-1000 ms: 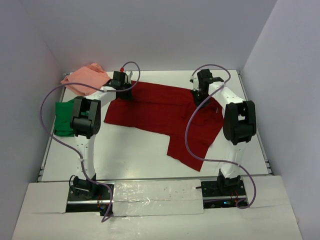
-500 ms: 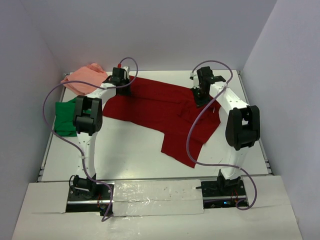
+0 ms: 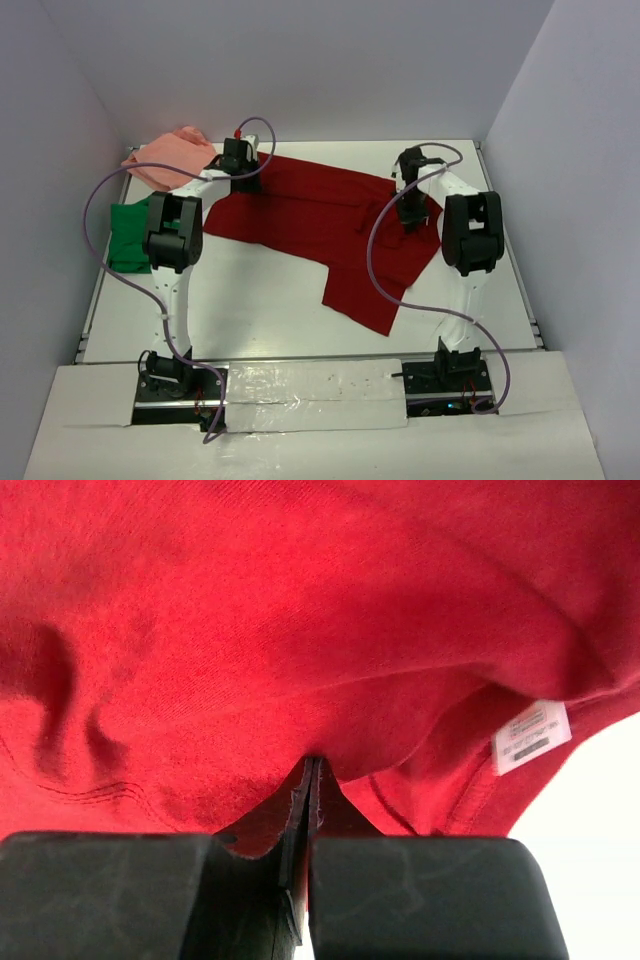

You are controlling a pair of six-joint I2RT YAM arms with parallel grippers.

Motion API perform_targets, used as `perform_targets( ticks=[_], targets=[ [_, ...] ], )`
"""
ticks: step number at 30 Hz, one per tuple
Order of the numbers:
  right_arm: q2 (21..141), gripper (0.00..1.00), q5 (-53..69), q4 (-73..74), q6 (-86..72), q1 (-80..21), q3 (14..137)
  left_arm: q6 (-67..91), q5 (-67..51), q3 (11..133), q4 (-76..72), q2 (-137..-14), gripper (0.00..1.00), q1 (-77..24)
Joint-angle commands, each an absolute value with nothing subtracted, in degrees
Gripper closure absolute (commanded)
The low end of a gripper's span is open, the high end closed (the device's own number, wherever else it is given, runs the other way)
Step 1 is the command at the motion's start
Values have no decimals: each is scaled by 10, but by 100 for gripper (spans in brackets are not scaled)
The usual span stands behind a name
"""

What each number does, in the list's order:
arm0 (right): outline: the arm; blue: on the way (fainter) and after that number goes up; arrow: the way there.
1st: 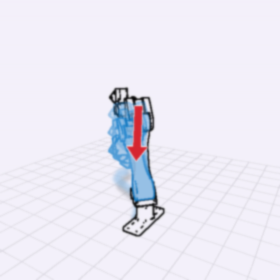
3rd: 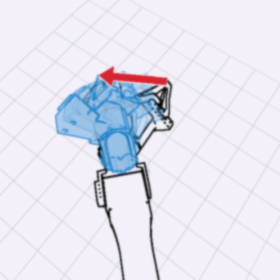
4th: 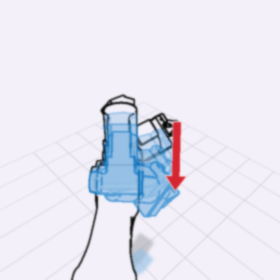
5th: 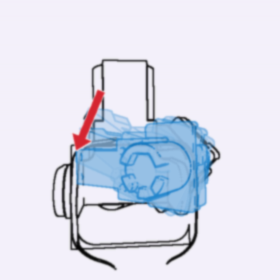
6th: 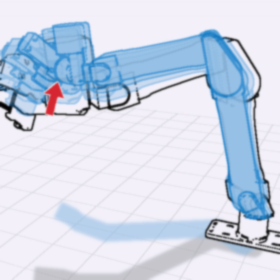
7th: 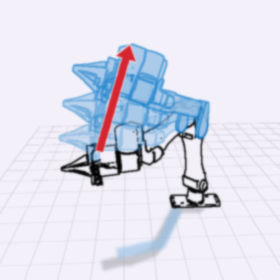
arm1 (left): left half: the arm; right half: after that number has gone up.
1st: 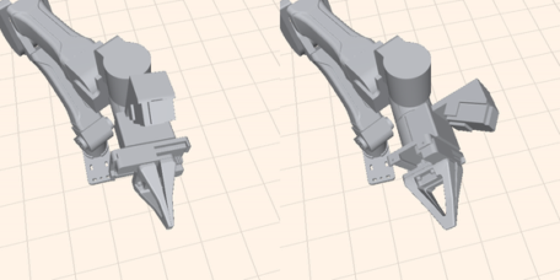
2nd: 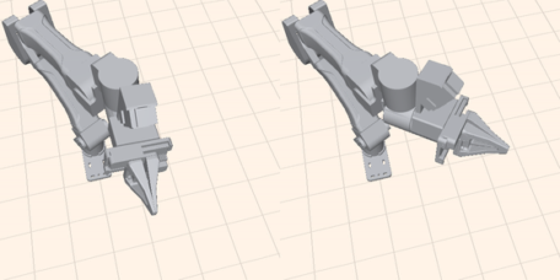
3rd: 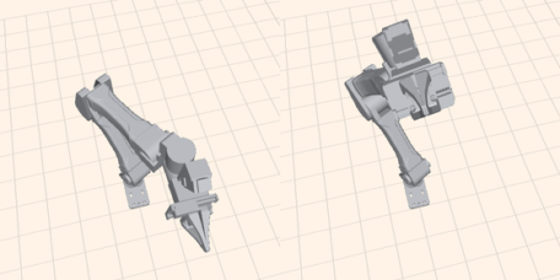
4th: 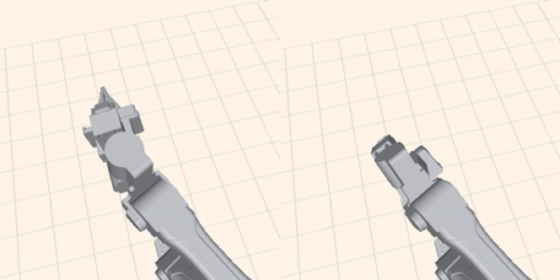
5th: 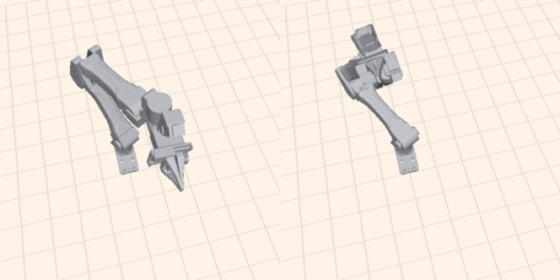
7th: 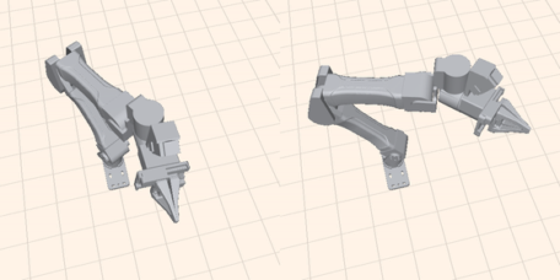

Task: Fold and stack the t-shirts
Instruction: Fold the flattened tshirt in 1/3 of the way

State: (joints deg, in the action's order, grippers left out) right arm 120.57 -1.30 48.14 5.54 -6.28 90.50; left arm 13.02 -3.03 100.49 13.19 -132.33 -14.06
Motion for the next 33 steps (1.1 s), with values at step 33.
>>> perform_targets(
  ticks=[33],
  targets=[
    [1450,100,16,614,-28,62,1324,129,-57,959,142,-1252,100,-134]
  ],
)
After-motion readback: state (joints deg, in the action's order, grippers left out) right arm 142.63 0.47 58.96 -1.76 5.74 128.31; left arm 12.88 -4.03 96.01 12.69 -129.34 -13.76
